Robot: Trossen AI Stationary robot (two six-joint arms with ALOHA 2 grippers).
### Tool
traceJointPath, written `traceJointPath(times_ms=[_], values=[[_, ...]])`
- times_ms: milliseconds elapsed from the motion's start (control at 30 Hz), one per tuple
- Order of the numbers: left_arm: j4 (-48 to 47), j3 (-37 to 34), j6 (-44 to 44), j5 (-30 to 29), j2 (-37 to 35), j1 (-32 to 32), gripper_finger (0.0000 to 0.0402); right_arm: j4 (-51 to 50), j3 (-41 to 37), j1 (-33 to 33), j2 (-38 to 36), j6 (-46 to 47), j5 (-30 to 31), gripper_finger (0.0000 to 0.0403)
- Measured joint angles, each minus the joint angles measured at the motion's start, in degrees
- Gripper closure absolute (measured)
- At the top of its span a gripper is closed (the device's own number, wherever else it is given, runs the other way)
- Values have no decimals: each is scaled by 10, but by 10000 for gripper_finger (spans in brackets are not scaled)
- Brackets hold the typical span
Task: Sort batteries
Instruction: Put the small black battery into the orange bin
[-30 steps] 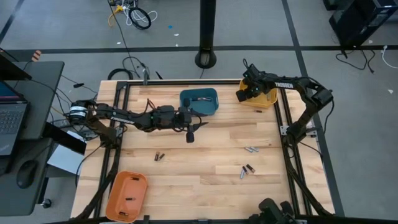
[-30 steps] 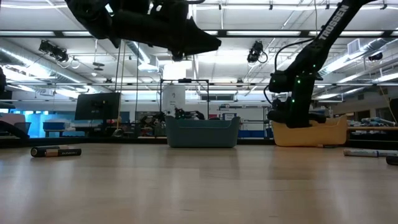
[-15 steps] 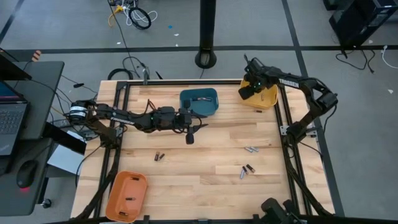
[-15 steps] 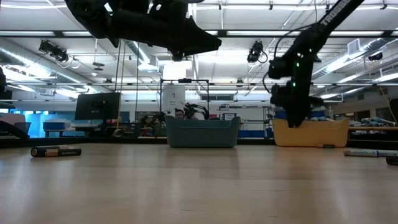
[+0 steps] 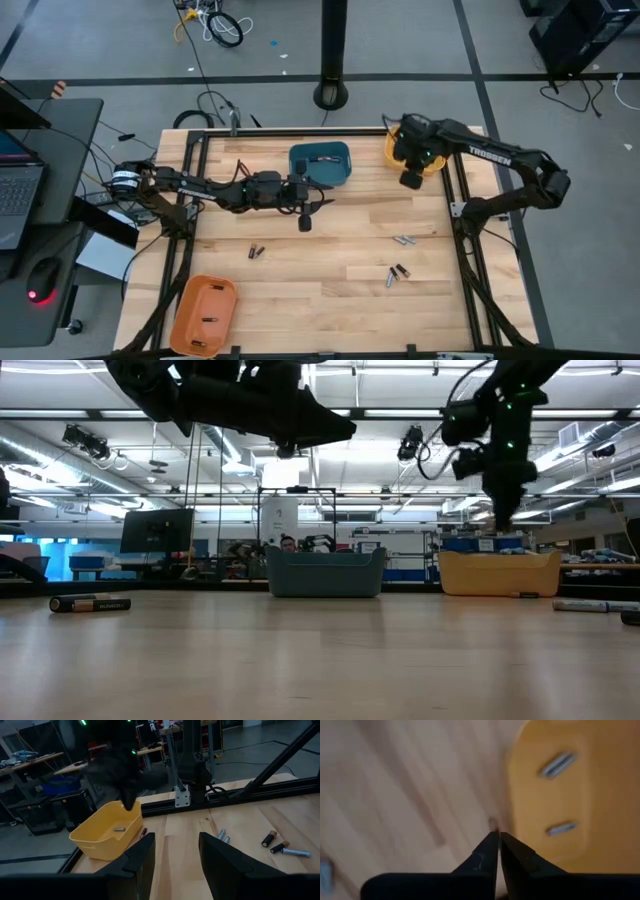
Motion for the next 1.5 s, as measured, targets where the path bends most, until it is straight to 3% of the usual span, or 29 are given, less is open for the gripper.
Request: traceJointPath(times_ms=[167,467,900,1067,1500], values=[[-6,0,0,16,0,0,243,13,-76,17,-2,-40,-15,372],[-12,0,17,17,0,0,243,120,-159,26,10,-104,-14,315],[-15,0,14,15,0,0,243,165,-165,-4,73,-115,24,293],[-15,0,14,14,0,0,243,184,-165,-9,93,-113,78,291],[-21,0,14,15,0,0,243,187,-161,-28,131,-116,40,295]])
